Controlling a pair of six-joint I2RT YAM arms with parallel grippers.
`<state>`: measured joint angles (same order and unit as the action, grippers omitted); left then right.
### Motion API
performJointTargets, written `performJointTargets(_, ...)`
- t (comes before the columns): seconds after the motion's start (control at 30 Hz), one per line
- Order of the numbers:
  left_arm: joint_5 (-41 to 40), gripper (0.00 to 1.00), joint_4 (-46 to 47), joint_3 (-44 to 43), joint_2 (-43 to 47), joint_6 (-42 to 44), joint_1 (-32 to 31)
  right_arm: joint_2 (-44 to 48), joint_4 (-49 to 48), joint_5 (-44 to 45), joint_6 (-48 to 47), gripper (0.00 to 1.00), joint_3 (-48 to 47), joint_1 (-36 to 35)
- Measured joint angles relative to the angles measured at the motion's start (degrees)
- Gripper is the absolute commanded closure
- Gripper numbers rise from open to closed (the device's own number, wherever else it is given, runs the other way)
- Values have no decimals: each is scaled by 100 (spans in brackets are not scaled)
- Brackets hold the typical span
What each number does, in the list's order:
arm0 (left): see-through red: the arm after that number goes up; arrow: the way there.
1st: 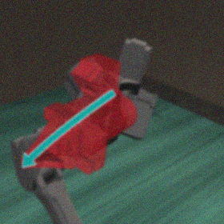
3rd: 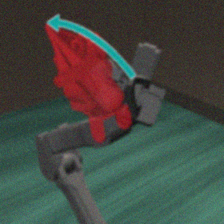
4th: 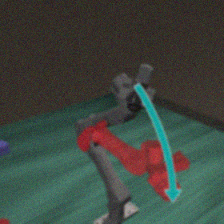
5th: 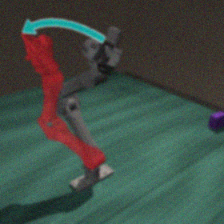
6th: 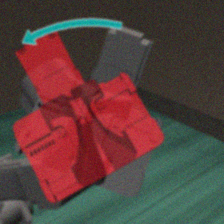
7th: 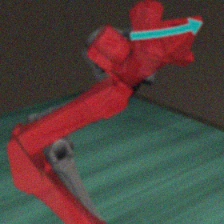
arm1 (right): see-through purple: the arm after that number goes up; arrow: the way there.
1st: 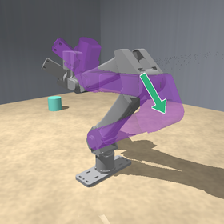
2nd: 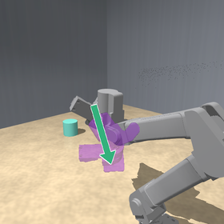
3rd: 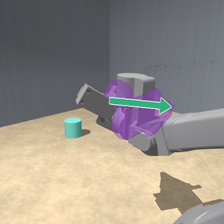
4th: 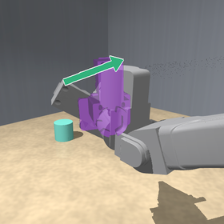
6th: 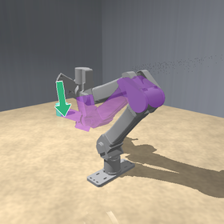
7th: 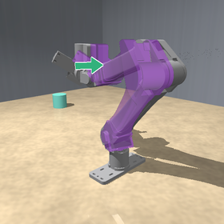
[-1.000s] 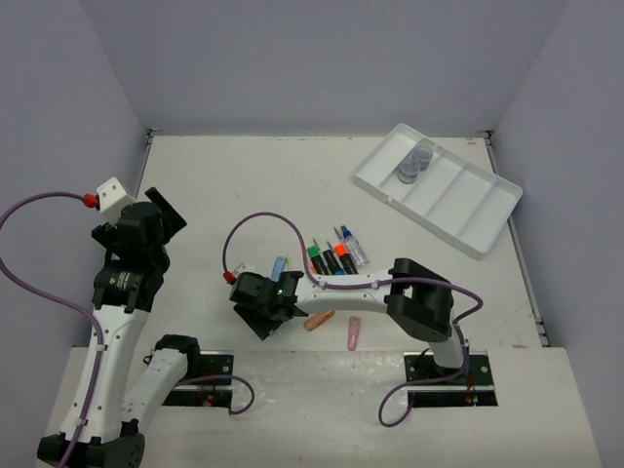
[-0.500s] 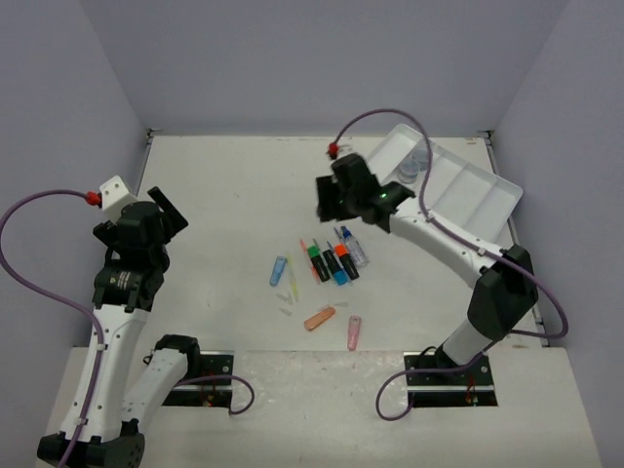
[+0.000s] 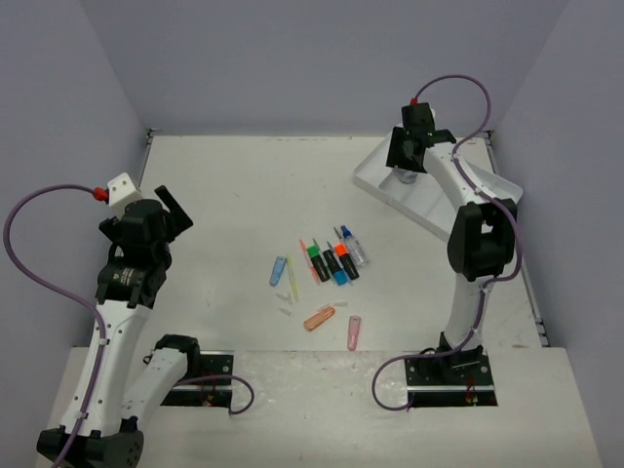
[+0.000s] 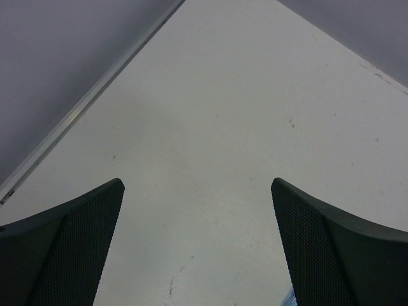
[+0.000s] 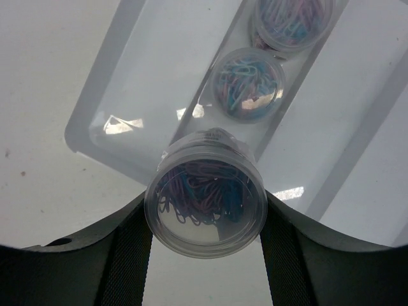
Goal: Sort the stationery into containers
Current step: Place the stationery in the storage box, then pick up the stationery from the center of the board.
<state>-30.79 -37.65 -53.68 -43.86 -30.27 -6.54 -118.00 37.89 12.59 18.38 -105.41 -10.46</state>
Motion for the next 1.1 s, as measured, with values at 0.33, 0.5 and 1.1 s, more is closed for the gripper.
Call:
performJointTargets(0.33,65,0,29,3,-21,34,-3,-645,301,-179,-190,49,-300,77)
performJointTargets(0.5,80,0,31,3,-24,92,-3,-673,330,-156,-222,13,-348,78)
performJointTargets(1.1,765,0,319,147,-229,293,-5,2602,-178,-28,128,12,2590,-2044)
